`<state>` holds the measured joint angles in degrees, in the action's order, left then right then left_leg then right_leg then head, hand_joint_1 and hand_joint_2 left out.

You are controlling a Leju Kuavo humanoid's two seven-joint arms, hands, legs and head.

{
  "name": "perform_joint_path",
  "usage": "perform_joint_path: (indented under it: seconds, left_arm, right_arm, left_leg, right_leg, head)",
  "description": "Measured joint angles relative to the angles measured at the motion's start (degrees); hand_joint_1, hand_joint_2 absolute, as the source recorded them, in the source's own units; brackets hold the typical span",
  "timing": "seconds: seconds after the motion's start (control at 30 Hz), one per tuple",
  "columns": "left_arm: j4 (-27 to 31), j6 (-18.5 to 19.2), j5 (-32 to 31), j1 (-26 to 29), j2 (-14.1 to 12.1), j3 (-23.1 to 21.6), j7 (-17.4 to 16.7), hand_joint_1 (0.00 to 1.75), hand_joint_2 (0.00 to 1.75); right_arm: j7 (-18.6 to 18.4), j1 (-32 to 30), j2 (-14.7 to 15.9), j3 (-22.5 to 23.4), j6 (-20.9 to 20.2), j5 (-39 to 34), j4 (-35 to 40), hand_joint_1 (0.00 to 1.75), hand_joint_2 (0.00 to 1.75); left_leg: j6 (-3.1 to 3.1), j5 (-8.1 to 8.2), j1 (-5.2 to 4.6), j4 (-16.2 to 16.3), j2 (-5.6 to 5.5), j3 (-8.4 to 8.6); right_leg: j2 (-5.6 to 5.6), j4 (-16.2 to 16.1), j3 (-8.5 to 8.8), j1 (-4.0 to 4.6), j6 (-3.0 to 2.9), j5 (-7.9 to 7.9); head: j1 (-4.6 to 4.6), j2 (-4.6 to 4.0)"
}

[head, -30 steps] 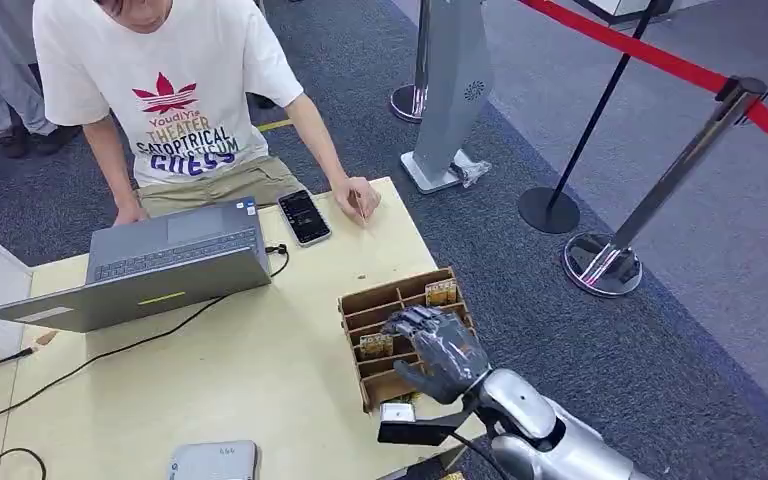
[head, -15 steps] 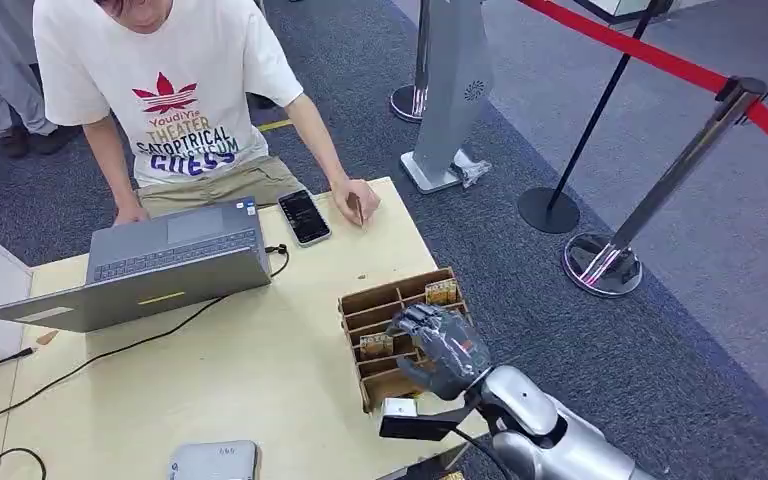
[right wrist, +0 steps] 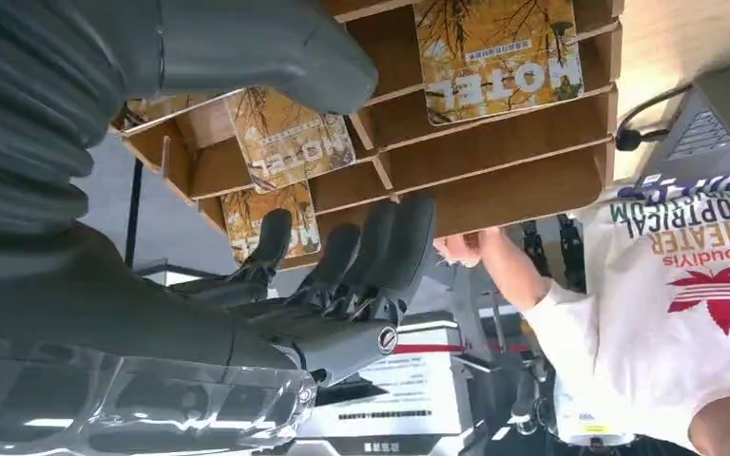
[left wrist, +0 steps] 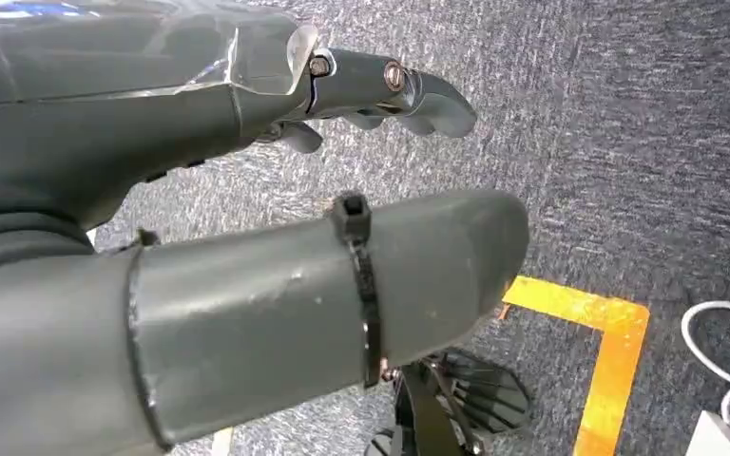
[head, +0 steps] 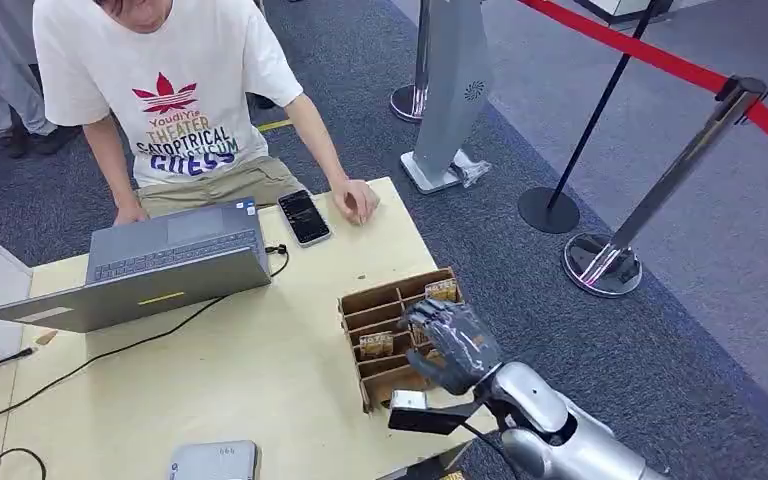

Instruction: Pass the card to the sensor for recognition and then transmit it.

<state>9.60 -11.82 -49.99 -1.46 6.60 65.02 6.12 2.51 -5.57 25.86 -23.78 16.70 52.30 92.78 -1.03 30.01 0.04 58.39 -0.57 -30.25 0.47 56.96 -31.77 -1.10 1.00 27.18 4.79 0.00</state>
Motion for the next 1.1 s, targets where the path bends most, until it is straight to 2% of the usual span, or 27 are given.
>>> perform_joint_path:
  seconds: [0.23,0.67,1.1]
  left_arm:
    - [0.0,0.0,0.6,0.1,0.1,0.9,0.4,0.0,0.0]
    - [0.0,0.2,1.6,0.3,0.2,2.2,0.8,0.0,0.0]
    - [0.0,0.1,2.1,0.4,0.5,2.8,1.4,0.0,0.0]
  right_arm:
    - [-1.2,-1.3,0.6,0.6,-0.1,0.1,1.0,0.75,1.75]
    - [-3.4,-3.6,3.2,1.6,-0.9,-1.0,3.1,0.77,1.75]
    - [-4.3,-4.2,3.7,1.8,-1.2,-1.1,3.3,0.79,1.75]
  left_leg:
    - [0.0,0.0,0.0,0.0,0.0,0.0]
    - [-0.01,0.01,-0.01,0.0,0.0,-0.01]
    - [-0.01,0.01,-0.01,0.0,0.0,-0.01]
  right_leg:
    - [0.0,0.0,0.0,0.0,0.0,0.0]
    - [0.0,0.0,0.0,0.0,0.0,0.0]
    - [0.0,0.0,0.0,0.0,0.0,0.0]
  head:
    - [0.0,0.0]
    - [0.0,0.0]
    - [0.0,0.0]
